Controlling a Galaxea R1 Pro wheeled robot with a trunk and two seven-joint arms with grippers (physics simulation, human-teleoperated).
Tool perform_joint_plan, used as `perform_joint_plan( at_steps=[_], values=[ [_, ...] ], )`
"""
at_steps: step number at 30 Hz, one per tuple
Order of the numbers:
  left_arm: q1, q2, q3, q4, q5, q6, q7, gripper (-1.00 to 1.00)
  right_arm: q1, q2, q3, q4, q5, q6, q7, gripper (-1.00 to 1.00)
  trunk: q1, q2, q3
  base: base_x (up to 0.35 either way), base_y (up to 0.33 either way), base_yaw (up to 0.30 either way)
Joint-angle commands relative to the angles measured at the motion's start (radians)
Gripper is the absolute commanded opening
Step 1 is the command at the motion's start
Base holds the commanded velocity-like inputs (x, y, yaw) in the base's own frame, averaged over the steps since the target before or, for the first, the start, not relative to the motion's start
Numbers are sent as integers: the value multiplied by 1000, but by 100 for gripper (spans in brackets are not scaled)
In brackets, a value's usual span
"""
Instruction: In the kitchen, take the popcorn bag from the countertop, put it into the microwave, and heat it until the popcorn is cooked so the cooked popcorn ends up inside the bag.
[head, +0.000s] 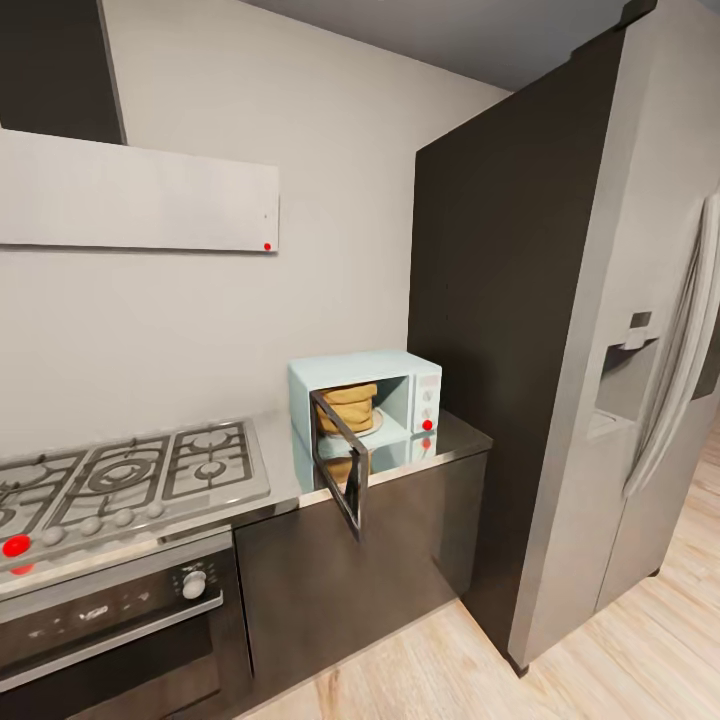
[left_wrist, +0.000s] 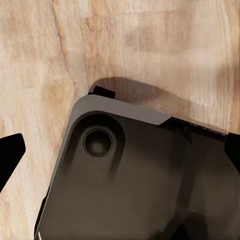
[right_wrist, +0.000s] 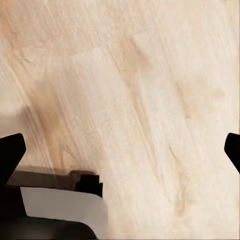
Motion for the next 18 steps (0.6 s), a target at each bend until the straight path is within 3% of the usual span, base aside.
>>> perform_joint_plan(
  at_steps=[1,5,7,10,18],
  values=[
    [-1,0,3,0,2,-2,1,100,26,0,-9,3,8,-3,1,100,0,-1,-1,0,0,0],
    [-1,0,2,0,2,-2,1,100,85,4,-10,4,7,29,10,100,0,-1,-1,0,0,0],
    [-1,0,2,0,2,-2,1,100,97,7,-10,4,7,96,13,100,0,-1,-2,0,0,0],
    [-1,0,3,0,2,-2,1,100,100,8,-10,4,7,131,14,100,0,-1,-5,0,0,0],
    [-1,1,3,0,2,-2,1,100,101,8,-10,4,7,132,15,100,0,-1,-17,0,0,0]
  ],
)
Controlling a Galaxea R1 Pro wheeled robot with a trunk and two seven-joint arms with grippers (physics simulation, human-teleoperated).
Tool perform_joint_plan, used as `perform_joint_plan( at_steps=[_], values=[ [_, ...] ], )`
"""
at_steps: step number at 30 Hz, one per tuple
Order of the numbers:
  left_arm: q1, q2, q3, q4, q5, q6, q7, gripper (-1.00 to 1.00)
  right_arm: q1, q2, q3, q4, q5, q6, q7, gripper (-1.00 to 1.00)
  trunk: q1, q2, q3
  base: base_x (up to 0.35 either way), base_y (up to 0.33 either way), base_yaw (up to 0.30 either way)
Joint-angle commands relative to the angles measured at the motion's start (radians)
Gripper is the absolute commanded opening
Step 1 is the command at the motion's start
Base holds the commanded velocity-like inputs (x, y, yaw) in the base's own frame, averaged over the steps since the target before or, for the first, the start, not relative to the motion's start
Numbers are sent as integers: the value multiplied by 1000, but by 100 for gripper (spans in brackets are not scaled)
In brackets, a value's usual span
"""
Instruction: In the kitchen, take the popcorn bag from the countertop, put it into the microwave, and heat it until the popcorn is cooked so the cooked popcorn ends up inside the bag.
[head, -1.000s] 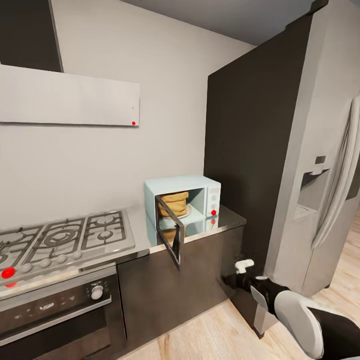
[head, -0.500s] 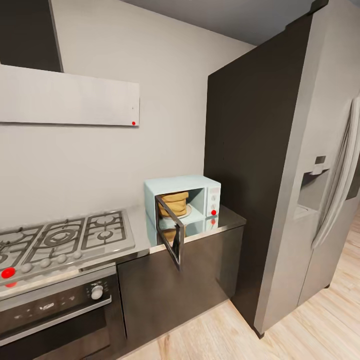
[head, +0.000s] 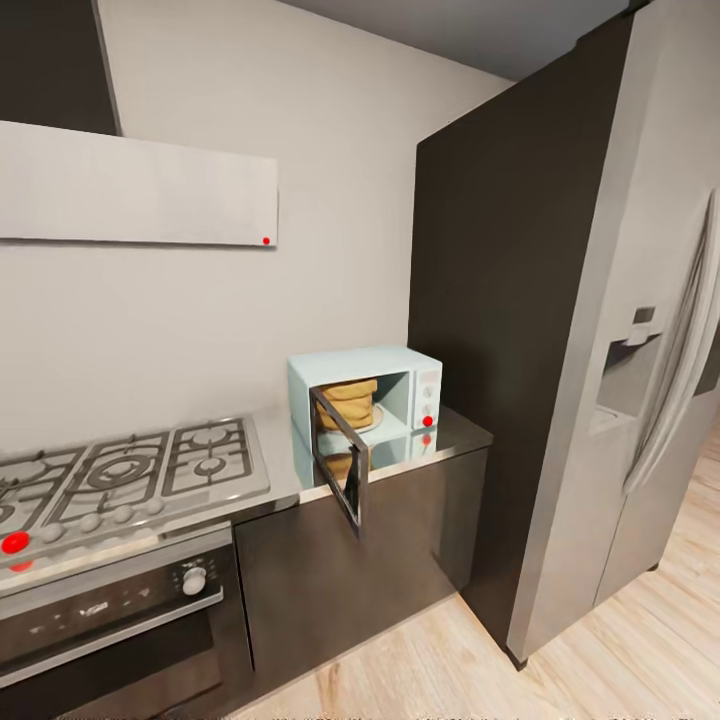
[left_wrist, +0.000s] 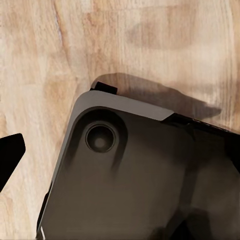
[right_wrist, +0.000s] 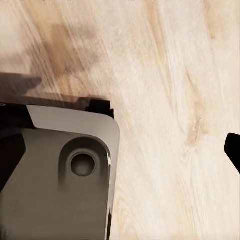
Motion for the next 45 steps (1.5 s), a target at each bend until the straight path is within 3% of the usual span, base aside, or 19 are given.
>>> perform_joint_plan(
  at_steps=[1,21,38,42,43,45],
  values=[
    [0,0,3,0,2,-2,1,100,-1,0,-8,1,10,0,2,100,0,-1,-3,0,0,0],
    [0,-1,3,0,2,-3,1,100,-1,13,-8,1,10,-52,1,100,0,-1,-35,0,0,0],
    [0,-2,-4,-18,-7,-6,0,100,-1,10,-8,1,11,-56,1,100,0,-1,-36,0,0,0],
    [0,21,-2,-114,-7,6,1,100,-1,9,-8,1,11,-55,2,100,0,-1,-36,0,0,0],
    [0,57,-1,-226,-7,52,-1,100,-1,9,-8,1,11,-56,2,100,0,-1,-36,0,0,0],
    [0,91,0,-335,-6,137,-5,100,-1,8,-9,1,11,-56,2,100,0,-1,-36,0,0,0]
  ],
)
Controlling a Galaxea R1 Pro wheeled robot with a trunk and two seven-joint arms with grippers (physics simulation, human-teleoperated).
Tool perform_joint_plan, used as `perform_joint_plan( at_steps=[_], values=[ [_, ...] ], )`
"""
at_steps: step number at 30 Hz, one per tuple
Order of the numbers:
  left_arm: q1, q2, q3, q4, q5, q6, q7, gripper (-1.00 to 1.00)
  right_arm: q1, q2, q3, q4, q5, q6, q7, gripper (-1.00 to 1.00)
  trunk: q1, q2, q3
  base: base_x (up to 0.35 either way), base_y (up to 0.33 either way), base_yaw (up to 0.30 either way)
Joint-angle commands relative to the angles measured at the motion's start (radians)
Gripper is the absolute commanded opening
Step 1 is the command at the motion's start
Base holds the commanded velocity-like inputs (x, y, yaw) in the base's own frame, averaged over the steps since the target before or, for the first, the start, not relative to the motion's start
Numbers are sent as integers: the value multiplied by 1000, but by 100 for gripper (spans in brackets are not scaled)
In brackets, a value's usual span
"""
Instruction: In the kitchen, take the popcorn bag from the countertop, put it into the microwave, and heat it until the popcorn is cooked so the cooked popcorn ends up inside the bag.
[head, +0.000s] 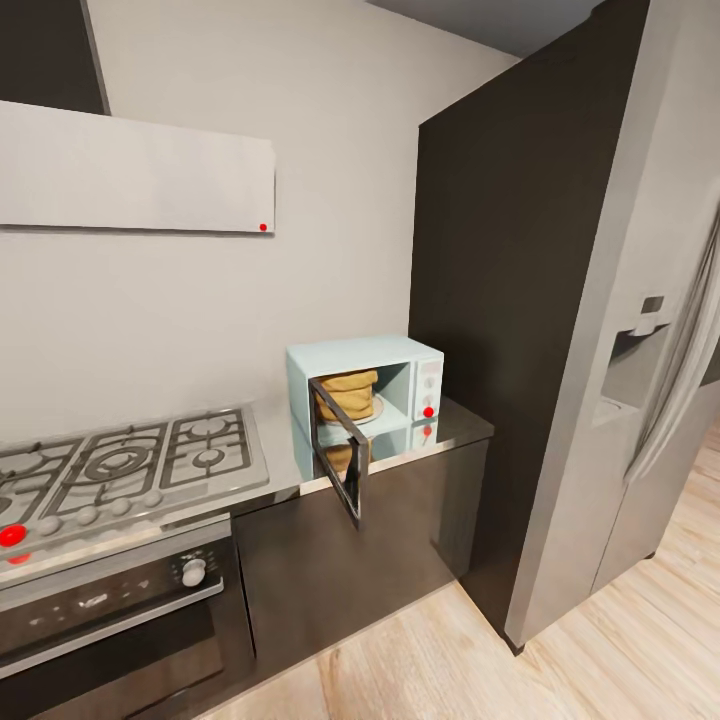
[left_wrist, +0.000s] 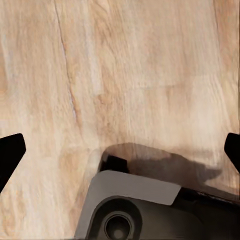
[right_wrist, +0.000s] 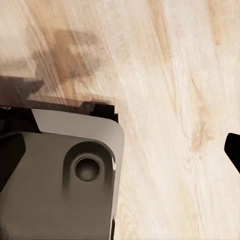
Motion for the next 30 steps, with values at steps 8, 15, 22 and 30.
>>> perform_joint_plan(
  at_steps=[8,15,22,30],
  values=[
    [-142,45,3,-705,9,527,-2,100,-1,0,-8,1,9,2,2,100,0,-1,-1,0,0,0],
    [-273,41,3,-871,11,560,-26,100,-1,-2,-8,1,12,2,2,100,0,-1,-1,0,0,0],
    [-374,17,-6,-910,15,551,-49,100,-1,-6,-8,0,13,-1,2,100,0,-1,-1,0,0,0],
    [-380,-40,-144,-814,13,390,-47,100,-1,-8,-8,0,10,-58,1,100,0,-1,-1,0,0,0]
  ],
)
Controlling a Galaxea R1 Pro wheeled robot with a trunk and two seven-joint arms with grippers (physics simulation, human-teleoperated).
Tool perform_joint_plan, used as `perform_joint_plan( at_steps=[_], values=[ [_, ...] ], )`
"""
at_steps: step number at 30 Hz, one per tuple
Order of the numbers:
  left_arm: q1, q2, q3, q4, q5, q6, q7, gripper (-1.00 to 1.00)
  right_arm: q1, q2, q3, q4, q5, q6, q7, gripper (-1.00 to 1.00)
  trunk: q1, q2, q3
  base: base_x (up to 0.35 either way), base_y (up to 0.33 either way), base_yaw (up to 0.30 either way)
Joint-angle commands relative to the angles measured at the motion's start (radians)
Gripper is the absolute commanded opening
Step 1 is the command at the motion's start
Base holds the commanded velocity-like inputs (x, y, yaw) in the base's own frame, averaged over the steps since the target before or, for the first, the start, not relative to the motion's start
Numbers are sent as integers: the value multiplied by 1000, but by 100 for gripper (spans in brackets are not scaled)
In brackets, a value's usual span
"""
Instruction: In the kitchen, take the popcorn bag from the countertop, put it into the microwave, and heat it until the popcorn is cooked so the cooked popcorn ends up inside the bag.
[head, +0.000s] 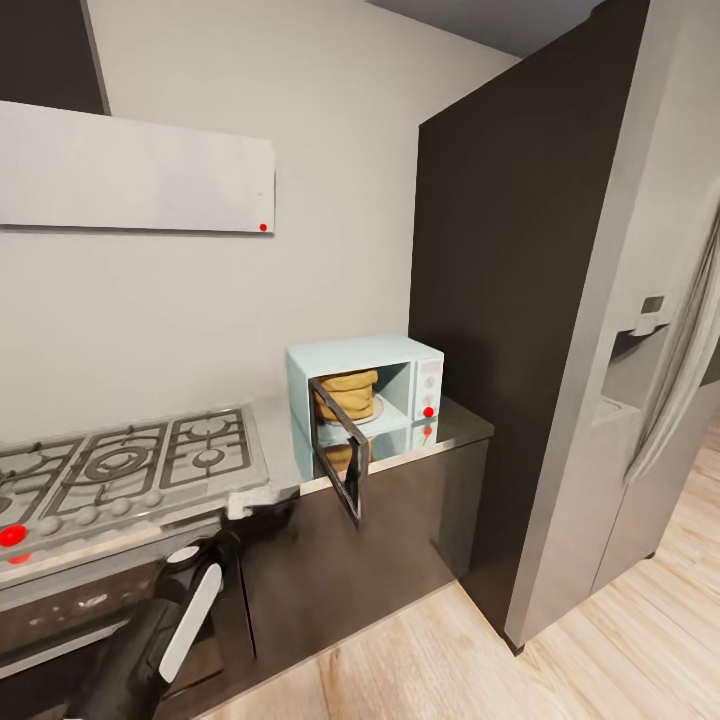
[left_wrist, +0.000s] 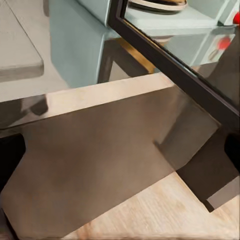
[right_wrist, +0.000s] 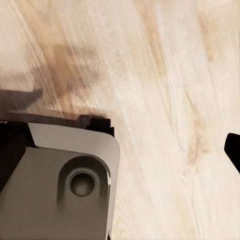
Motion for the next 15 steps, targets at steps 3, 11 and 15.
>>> perform_joint_plan(
  at_steps=[3,11,15],
  values=[
    [-1,-1,0,14,8,-36,0,100,-1,0,-8,2,8,-2,2,100,0,-1,-1,0,0,0],
    [-1,-2,1,6,12,-48,0,100,-1,8,-8,4,6,-2,-7,100,0,-1,-1,0,0,-38],
    [-1,-2,1,13,15,-109,0,100,-1,11,-8,4,5,-1,-9,100,0,-1,1,0,0,-213]
  ],
)
